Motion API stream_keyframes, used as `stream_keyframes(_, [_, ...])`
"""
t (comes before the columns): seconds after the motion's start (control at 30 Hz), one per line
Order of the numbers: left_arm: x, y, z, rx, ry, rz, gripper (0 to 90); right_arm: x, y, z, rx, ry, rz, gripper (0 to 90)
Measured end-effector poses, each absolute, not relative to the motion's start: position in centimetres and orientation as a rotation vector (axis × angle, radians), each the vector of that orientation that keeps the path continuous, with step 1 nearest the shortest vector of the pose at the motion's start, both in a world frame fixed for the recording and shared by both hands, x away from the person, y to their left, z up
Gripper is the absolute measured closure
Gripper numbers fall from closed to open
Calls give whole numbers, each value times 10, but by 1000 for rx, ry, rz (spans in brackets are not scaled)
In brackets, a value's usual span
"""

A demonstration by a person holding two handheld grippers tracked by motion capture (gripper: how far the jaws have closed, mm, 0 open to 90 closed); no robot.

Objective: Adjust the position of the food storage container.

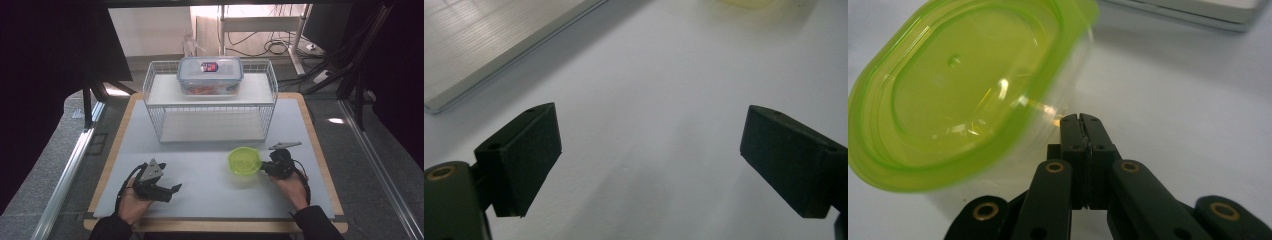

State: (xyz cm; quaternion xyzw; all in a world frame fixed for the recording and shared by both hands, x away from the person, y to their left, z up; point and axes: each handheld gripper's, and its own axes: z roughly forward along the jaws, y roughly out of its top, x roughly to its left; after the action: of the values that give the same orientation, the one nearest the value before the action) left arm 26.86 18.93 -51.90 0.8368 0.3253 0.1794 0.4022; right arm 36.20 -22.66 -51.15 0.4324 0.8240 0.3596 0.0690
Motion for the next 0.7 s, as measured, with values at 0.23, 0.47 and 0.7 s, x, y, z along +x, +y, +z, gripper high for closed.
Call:
stream_keyframes(0.23, [268, 189, -518, 2109, 829, 436, 95, 365, -206, -514, 1247, 2525, 1086, 897])
stream_keyframes(0.47, [266, 191, -519, 2101, 839, 422, 95, 363, -187, -516, 1222, 2576, 1109, 896])
stream_keyframes(0.7, [265, 191, -519, 2104, 837, 415, 95, 358, -163, -520, 1181, 2630, 1120, 887])
